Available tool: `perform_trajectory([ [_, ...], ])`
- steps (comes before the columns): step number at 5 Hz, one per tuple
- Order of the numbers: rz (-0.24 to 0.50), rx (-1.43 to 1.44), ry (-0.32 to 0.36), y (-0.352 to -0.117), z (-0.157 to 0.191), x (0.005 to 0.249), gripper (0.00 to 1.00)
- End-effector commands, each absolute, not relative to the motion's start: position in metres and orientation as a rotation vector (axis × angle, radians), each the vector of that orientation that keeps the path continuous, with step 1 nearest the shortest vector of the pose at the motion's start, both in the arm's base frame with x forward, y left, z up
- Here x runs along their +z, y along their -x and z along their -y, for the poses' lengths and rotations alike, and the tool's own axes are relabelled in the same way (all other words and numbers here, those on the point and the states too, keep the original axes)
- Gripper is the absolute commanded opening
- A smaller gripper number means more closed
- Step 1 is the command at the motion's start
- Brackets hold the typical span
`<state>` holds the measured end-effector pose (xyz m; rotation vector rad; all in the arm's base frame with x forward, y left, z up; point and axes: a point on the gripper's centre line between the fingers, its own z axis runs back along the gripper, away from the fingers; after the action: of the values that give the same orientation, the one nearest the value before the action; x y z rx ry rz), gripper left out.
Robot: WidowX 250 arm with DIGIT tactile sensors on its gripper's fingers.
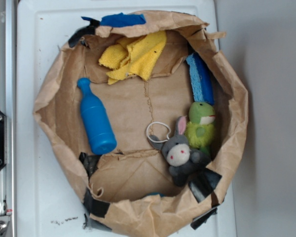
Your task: Grab the blue ball.
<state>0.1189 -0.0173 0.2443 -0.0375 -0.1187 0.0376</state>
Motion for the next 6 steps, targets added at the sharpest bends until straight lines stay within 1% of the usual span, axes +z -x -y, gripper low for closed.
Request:
perform_trajectory([
  [1,0.119,0.038,0.038,-0.119,0.017,0.244,1.00],
  [2,0.145,0.107,0.022,-0.158,0.026,0.242,1.00],
  [3,0.147,0.167,0.009,-0.196,0.025,0.235,1.00],
  [4,0.169,0.128,0.003,-0.217,0.015,0.225,1.00],
  [5,0.181,-0.123,0.006,-0.238,0.001,0.203,1.00],
  [6,0.207,-0.367,0.094,-0.257,-0.006,0.191,1.00],
])
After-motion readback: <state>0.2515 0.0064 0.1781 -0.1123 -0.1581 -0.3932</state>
